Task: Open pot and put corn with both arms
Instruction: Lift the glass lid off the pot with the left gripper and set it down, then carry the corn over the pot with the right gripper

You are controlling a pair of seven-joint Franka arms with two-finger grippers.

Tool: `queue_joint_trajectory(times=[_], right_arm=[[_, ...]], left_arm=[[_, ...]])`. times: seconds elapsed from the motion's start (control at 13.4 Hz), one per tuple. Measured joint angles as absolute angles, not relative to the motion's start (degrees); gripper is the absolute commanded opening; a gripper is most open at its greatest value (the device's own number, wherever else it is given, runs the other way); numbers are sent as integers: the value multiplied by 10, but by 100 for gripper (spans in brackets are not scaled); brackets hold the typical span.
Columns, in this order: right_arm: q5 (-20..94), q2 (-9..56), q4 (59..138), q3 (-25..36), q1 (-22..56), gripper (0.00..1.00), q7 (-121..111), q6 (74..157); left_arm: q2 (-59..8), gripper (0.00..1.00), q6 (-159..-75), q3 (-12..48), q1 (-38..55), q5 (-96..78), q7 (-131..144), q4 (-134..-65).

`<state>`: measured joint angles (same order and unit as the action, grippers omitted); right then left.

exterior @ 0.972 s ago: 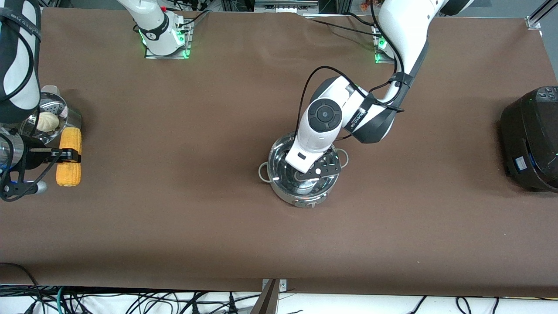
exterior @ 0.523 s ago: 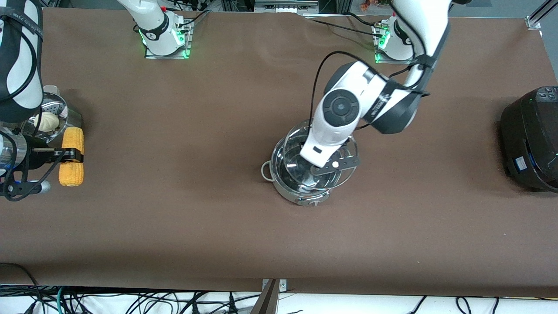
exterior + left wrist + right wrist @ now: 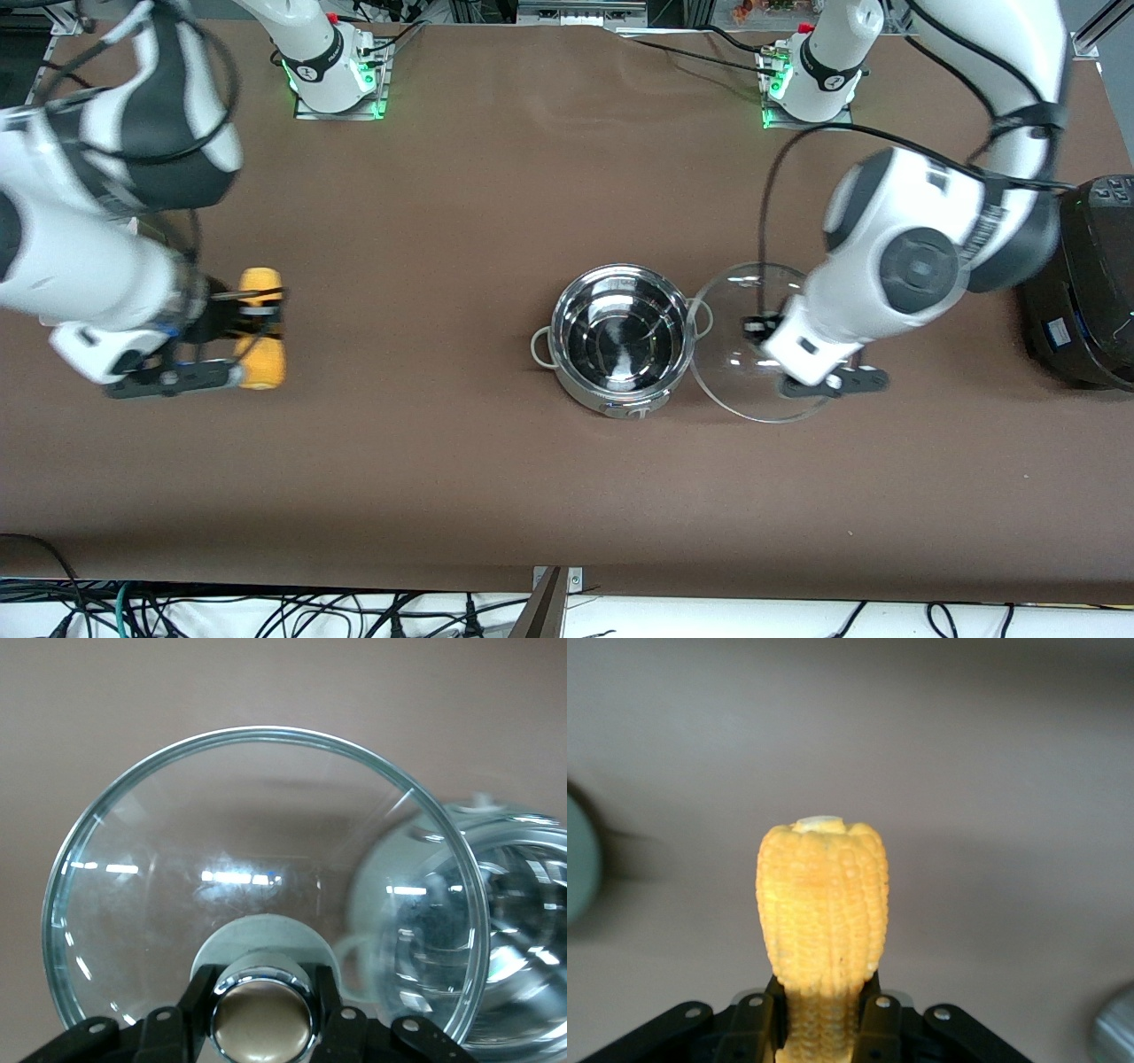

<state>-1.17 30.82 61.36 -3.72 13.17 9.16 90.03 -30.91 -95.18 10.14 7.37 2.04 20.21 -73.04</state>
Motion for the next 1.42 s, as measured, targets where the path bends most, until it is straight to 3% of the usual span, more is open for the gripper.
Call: queue_joint_trajectory(times=[0.37, 0.9, 1.2, 1.42], right_arm=[[37, 339, 614, -37, 208, 25, 189, 1034], [69, 389, 615, -39, 294, 24, 325, 1176], [76, 427, 615, -65, 311, 24, 346, 1231], [79, 446, 615, -70, 322, 24, 362, 1266]], left_arm=[[-272, 0, -968, 102, -9, 21, 81, -816], [-214, 0, -1220, 102, -83, 21, -21, -1071], [-214, 0, -1352, 102, -108, 21, -38, -1177], [-222, 0, -1390, 103, -107, 21, -38, -1217]])
